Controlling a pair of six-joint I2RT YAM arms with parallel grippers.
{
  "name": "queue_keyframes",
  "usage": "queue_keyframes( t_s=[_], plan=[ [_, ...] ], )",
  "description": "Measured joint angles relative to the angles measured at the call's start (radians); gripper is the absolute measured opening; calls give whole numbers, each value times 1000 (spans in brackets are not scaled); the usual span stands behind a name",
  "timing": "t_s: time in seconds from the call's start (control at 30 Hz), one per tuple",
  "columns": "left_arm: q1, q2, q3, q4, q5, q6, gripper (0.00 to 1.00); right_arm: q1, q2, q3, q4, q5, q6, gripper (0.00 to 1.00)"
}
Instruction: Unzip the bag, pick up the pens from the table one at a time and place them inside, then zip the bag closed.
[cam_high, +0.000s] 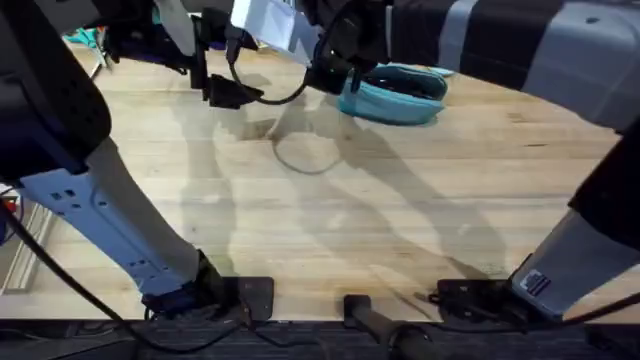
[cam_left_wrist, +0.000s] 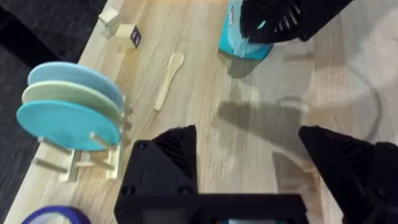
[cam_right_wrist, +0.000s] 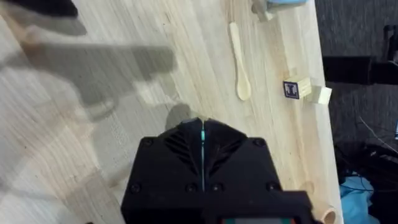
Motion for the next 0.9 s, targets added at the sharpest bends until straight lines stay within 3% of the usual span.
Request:
queue_keyframes(
  t_s=[0.27,0.9],
  plan=[
    [-54,12,0,19,16,0,995,0,0,0,0,0,2,33],
    [-184,260,0,165,273,0,995,0,0,0,0,0,2,33]
  ],
)
